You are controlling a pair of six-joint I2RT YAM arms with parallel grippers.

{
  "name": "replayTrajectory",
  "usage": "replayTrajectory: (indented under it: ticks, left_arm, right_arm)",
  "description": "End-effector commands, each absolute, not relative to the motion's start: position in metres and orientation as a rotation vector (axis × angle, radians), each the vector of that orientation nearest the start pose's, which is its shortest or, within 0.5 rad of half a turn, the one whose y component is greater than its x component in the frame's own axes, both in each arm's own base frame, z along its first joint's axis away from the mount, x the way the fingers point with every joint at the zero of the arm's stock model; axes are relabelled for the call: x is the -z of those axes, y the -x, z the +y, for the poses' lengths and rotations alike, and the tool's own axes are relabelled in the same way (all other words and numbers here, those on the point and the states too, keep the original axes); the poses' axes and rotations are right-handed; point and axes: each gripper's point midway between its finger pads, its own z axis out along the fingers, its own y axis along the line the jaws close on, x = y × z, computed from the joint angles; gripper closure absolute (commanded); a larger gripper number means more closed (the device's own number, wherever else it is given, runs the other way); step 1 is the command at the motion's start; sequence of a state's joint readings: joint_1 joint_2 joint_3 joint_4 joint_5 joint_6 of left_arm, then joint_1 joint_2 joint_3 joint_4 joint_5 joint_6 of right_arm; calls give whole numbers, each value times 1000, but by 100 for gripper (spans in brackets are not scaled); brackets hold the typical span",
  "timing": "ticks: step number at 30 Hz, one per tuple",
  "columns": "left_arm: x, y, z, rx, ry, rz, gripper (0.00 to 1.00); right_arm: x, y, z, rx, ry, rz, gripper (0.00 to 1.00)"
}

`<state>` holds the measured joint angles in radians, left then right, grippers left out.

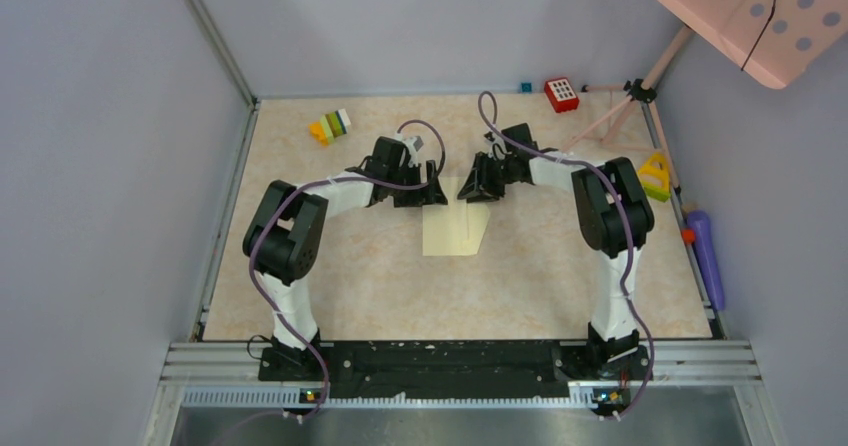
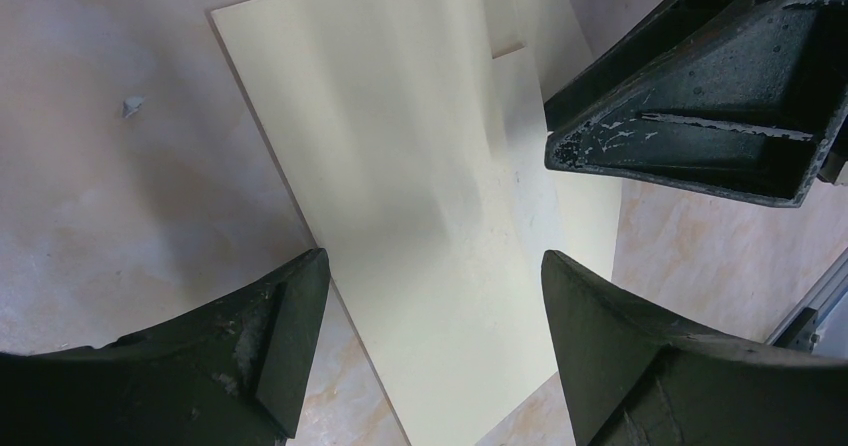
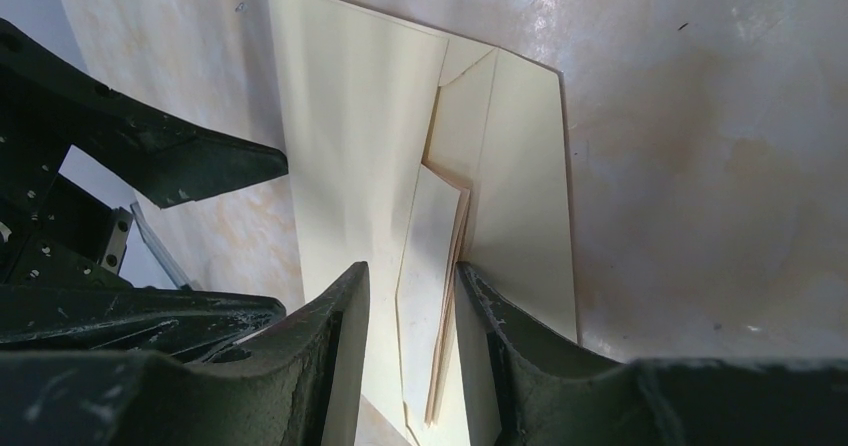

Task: Place the letter into the envelope and seal it
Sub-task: Place the letter in the envelope.

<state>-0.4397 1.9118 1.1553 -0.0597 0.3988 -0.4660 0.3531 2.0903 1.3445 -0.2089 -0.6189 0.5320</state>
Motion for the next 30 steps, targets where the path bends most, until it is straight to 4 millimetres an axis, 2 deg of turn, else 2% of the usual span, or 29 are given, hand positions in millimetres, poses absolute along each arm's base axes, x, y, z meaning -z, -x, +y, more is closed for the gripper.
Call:
replayTrajectory:
  ticks: [1, 6, 11, 17, 22, 26, 30]
  left_arm:
    - [-12, -342, -271, 881, -157, 2639, 17]
    - [-14, -342, -272, 889, -158, 2634, 16]
    - [-14, -343, -270, 875, -162, 2628, 16]
    - [-15, -343, -269, 867, -162, 2624, 16]
    - [-17, -343, -269, 871, -162, 2620, 16]
    - [-20, -343, -269, 871, -166, 2613, 16]
    - [-23, -343, -268, 867, -173, 2602, 16]
  right_arm:
    - [-20, -392, 279, -1045, 34, 2665, 63]
    - [-21, -391, 283, -1044, 43, 2662, 63]
    - [-28, -396, 277, -979, 66, 2652, 63]
    - [-67, -406, 272, -974, 134, 2573, 62]
    - [-91, -406, 268, -1001, 182, 2538, 62]
    - [-96, -402, 261, -995, 204, 2538, 61]
    - [-92, -388, 260, -1030, 219, 2539, 61]
